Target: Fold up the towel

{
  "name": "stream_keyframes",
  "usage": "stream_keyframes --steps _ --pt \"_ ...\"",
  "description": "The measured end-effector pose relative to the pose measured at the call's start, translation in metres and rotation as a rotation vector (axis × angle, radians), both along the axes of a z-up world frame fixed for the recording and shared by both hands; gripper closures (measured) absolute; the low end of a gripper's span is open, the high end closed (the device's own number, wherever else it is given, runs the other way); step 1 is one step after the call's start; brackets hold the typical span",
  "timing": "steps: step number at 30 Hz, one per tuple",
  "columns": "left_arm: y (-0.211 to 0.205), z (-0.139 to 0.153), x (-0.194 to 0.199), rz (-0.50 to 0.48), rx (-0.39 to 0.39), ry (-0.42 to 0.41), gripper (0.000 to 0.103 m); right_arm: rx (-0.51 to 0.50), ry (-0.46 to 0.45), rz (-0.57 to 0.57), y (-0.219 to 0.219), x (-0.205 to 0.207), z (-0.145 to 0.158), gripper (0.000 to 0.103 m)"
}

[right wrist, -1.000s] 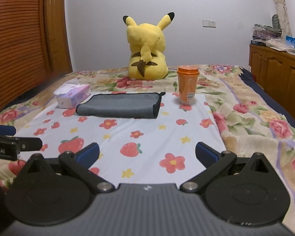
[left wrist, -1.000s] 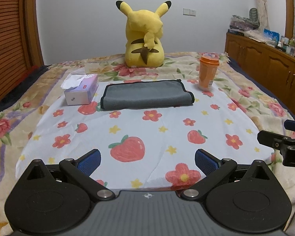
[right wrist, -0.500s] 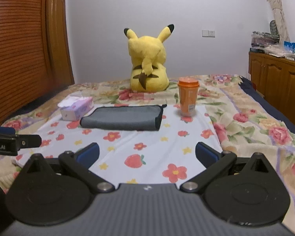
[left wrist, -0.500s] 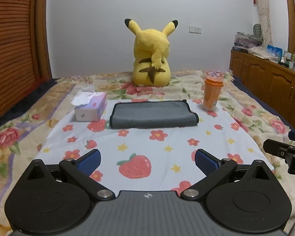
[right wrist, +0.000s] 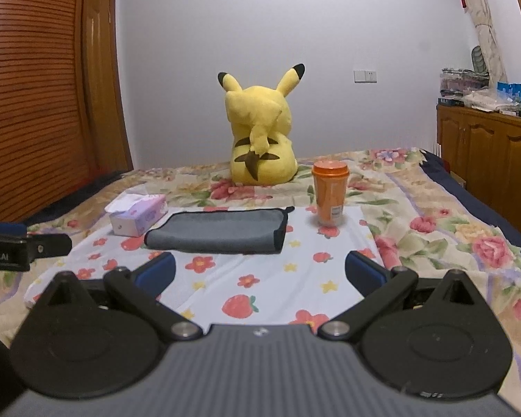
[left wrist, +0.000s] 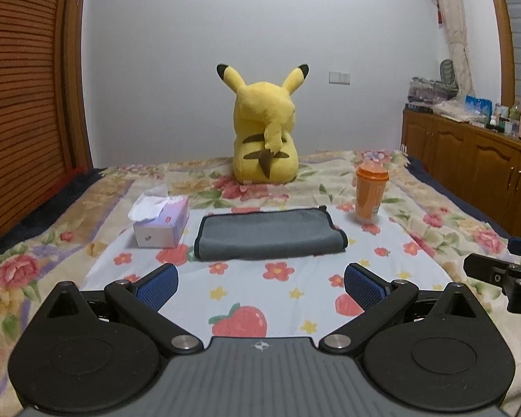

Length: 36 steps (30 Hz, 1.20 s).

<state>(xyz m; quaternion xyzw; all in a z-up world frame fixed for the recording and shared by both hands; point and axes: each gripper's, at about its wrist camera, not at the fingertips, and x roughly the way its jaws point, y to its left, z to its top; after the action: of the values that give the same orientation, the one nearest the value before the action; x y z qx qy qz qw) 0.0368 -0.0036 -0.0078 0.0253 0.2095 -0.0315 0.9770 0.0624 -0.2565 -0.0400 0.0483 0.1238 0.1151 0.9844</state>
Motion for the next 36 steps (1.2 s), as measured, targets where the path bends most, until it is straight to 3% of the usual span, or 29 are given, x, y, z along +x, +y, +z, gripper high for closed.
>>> stream_keyframes --steps 16,36 --pt "-0.0038 0.0044 -0.0073 -0.009 -0.006 -0.066 0.000 -0.011 -0.074 -0.015 -0.0004 -0.0069 0.0053 0.000" --pt "-0.0021 0.0057 -0.0058 -0.007 0.002 -0.074 0.000 -0.011 -0.076 -0.015 -0.0013 -0.0073 0.0050 0.000"
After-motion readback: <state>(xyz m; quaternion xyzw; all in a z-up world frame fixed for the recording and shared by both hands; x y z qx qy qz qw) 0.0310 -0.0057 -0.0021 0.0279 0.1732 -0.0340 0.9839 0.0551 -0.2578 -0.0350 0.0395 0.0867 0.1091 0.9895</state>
